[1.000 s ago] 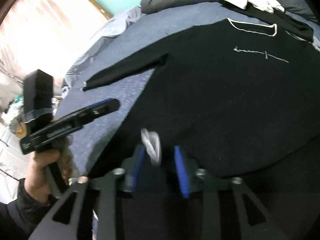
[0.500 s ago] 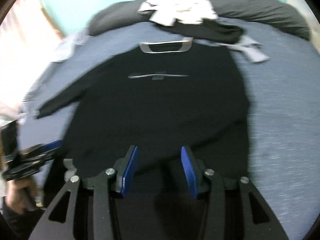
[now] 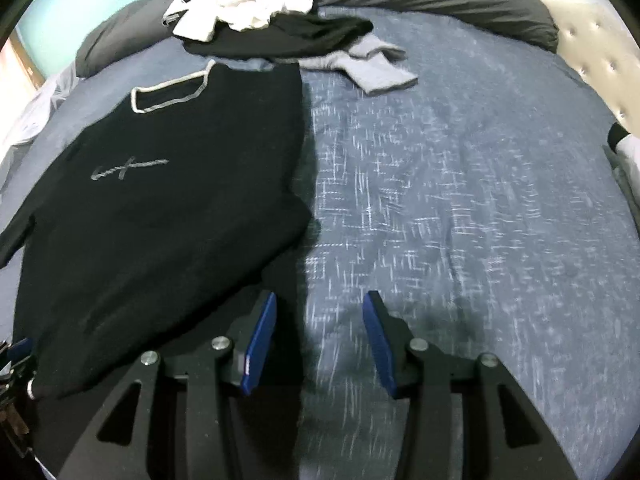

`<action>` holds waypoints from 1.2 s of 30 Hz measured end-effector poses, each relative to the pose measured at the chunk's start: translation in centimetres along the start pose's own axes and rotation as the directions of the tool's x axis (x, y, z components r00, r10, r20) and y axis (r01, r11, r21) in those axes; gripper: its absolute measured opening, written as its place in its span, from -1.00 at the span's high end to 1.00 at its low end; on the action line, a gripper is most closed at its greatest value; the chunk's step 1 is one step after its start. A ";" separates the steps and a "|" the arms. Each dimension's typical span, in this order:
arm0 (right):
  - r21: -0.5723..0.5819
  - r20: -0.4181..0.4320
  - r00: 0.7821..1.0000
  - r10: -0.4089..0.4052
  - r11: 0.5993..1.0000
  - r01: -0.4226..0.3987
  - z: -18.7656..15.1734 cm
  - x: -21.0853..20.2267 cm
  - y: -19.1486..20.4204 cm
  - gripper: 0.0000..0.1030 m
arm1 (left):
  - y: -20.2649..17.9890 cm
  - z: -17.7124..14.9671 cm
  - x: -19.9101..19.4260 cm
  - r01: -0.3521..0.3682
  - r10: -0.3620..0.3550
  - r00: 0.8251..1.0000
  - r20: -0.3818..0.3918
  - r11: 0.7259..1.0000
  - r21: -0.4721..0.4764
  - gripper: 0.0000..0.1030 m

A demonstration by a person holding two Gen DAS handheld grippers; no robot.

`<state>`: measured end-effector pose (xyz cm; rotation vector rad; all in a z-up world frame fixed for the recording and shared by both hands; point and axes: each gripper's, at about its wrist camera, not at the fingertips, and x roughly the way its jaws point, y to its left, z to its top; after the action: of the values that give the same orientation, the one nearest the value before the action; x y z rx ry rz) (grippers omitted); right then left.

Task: Fold clothes

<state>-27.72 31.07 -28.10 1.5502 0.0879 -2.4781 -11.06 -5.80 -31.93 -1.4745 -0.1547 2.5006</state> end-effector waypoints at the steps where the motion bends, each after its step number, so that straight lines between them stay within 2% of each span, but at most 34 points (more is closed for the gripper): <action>1: 0.003 -0.002 1.000 -0.003 1.000 0.003 0.2 0.4 0.0 0.11 | 0.0 0.0 0.1 -0.001 0.001 1.000 -0.001 1.000 0.002 0.16; 7: -0.023 0.017 1.000 -0.011 1.000 0.012 1.2 1.9 0.9 0.11 | 0.0 0.2 0.5 0.005 -0.005 1.000 -0.002 1.000 0.002 0.15; 13: -0.033 0.073 0.997 -0.014 0.999 0.017 2.0 1.9 0.9 0.11 | -0.1 0.4 0.8 0.002 -0.002 1.000 -0.004 1.000 0.008 0.15; 16: -0.029 0.110 0.994 0.012 1.000 -0.009 1.9 1.4 1.0 0.28 | -0.1 0.4 0.8 0.002 -0.002 1.000 -0.004 1.000 0.009 0.15; 21: -0.053 0.171 0.982 0.074 0.996 -0.065 1.3 0.0 1.6 0.29 | -0.2 0.4 0.9 0.002 -0.002 1.000 -0.004 1.000 0.009 0.15; 29: -0.052 0.139 0.990 -0.001 0.999 0.008 2.6 1.2 1.5 0.29 | -0.3 0.5 1.2 0.003 -0.003 1.000 -0.005 1.000 0.009 0.15; 31: -0.068 0.145 0.989 -0.008 0.998 0.018 2.5 1.1 1.5 0.45 | -0.4 0.6 1.3 0.004 -0.004 1.000 -0.006 1.000 0.009 0.15; 33: -0.079 0.149 0.989 -0.023 0.996 0.035 2.4 1.0 1.5 0.70 | -0.4 0.6 1.4 0.004 -0.004 1.000 -0.007 1.000 0.009 0.14; 36: -0.091 0.153 0.987 -0.045 0.994 0.060 2.3 0.8 1.4 0.79 | -0.5 0.7 1.6 0.002 -0.002 1.000 -0.007 1.000 0.011 0.14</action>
<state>-29.77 29.16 -27.74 1.3356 0.2216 -2.5814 -12.33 -4.90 -32.80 -1.4781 -0.1405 2.4905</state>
